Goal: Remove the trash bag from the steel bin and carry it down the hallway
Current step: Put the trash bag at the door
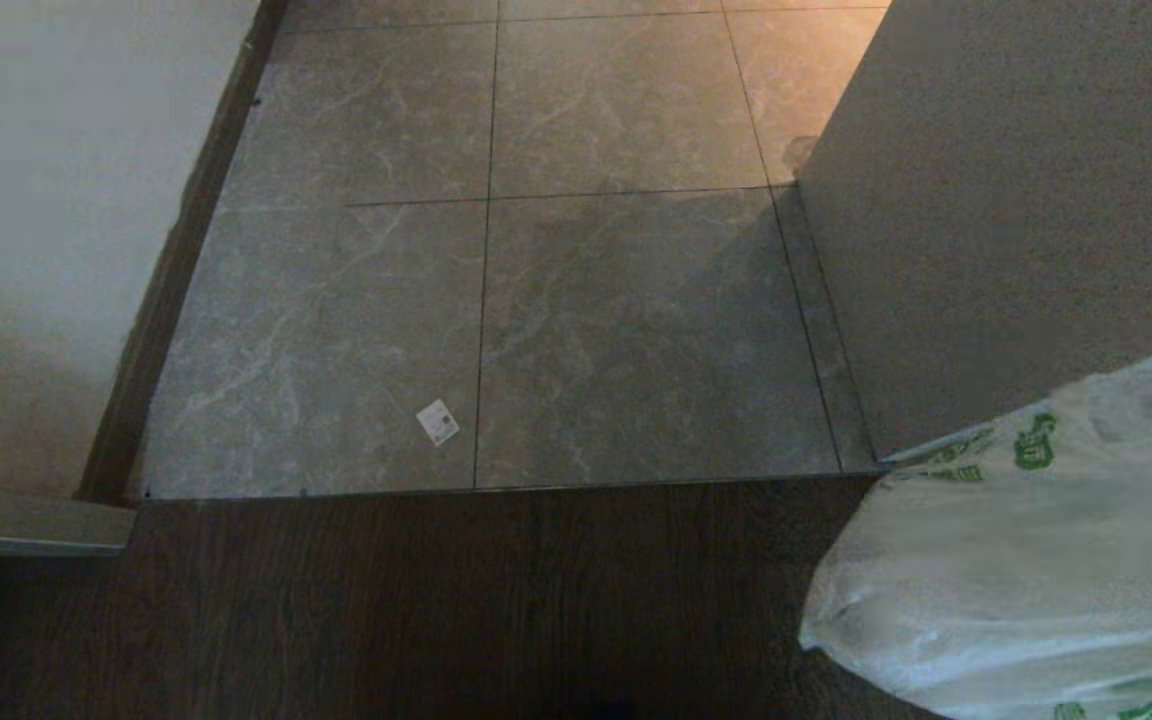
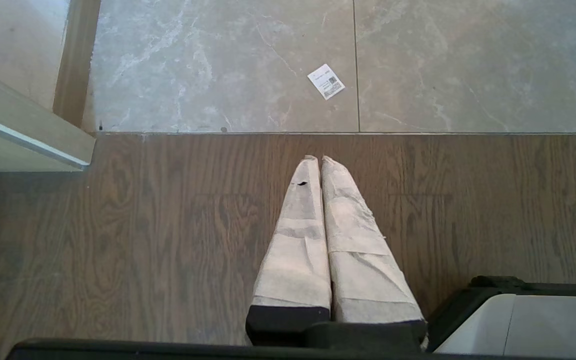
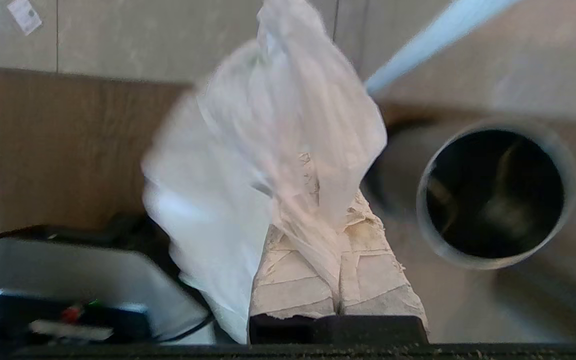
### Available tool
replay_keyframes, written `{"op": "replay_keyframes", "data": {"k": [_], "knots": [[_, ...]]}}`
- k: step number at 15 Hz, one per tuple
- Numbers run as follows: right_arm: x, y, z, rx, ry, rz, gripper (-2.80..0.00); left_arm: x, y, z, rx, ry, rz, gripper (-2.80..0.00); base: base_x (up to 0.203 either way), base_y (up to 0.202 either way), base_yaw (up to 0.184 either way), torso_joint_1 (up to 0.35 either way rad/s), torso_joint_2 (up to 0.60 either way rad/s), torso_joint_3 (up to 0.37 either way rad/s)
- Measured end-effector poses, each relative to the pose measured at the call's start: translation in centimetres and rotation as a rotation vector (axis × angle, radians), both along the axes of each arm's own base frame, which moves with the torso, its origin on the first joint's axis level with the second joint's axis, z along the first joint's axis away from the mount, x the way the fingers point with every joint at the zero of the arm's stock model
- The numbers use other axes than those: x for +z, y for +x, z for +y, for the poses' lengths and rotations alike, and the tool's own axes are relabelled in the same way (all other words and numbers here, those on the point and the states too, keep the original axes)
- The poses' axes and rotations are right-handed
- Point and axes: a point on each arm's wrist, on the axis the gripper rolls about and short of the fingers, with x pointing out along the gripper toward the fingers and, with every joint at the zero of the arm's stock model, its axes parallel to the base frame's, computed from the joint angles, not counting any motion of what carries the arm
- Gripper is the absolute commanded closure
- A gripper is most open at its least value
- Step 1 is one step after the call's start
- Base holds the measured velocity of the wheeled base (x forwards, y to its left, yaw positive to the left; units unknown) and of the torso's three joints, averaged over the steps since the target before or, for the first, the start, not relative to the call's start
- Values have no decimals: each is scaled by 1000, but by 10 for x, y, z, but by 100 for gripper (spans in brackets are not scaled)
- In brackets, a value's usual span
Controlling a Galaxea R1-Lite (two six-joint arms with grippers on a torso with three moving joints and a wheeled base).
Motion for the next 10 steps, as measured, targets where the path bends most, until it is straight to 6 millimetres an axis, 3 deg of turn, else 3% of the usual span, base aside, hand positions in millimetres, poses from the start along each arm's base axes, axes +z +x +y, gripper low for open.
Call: {"op": "replay_keyframes", "data": {"k": [10], "knots": [[-102,-5,17,-23,35,129,0,0,0,0,0,0,0,0,0,0,0,0,0,0]]}}
